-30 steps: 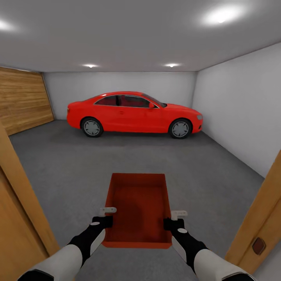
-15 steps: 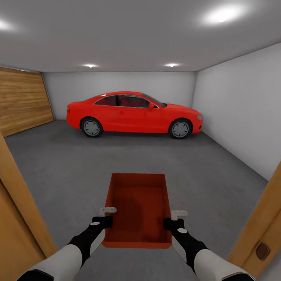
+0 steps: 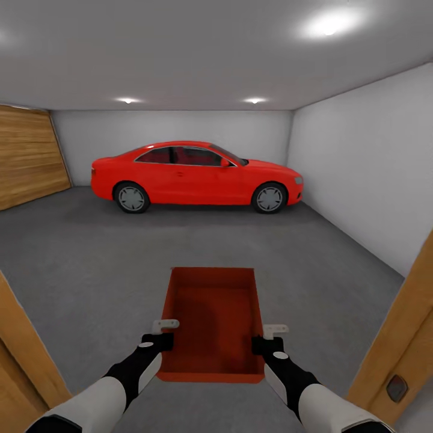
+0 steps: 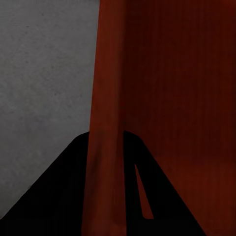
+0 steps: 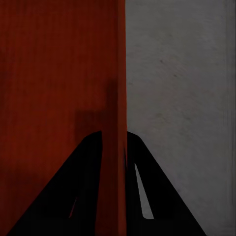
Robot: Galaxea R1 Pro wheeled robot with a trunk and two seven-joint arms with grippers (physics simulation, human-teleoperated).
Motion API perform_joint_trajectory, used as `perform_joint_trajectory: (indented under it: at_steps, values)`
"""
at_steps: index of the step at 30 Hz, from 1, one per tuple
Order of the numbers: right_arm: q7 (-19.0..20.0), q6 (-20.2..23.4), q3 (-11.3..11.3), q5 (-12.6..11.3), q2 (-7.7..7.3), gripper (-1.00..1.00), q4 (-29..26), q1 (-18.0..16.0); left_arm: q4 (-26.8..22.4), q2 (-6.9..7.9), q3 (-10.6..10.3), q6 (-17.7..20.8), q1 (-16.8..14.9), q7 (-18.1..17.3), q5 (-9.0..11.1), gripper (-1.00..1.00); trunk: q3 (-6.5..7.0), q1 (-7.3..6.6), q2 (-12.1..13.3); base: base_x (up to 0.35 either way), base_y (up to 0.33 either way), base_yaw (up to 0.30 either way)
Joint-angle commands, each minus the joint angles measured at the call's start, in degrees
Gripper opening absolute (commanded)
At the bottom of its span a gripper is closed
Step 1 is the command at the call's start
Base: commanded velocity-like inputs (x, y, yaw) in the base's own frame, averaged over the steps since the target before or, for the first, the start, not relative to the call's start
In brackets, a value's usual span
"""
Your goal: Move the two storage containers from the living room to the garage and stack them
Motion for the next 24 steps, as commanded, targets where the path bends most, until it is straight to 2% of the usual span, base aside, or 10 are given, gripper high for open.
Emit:
perform_joint_trajectory:
  at_steps: [1,3,4,14,24]
  values:
    - [-0.4,-0.4,0.2,-0.9,0.0,-1.0,0.2,0.0,-0.3,-0.3,-0.2,0.3,0.0,0.4,0.2,-1.0,-0.02,0.02,0.0,0.001,0.0,-0.115]
    - [-0.4,-0.4,0.1,-0.9,-0.01,-1.0,0.2,0.0,-0.3,-0.3,-0.2,0.3,0.0,0.4,0.2,-1.0,-0.02,0.02,0.0,0.001,0.0,-0.076]
    - [-0.4,-0.4,-0.1,-0.9,-0.01,-1.0,0.2,0.0,-0.3,-0.71,3.3,0.3,0.0,0.4,-2.6,-1.0,-0.02,0.02,0.0,0.0,0.0,-0.047]
    - [-0.5,-0.4,-0.1,-1.0,-0.1,-1.0,0.2,0.0,-0.2,-0.78,3.4,0.3,0.0,0.4,-2.6,-1.0,-0.02,0.02,0.0,0.021,0.0,-0.009]
    - [-0.5,-0.5,-0.1,-1.0,-0.11,-1.0,0.2,0.0,-0.1,-0.66,3.5,0.3,0.0,0.4,-2.6,-1.0,-0.02,0.02,0.0,0.28,0.0,0.0]
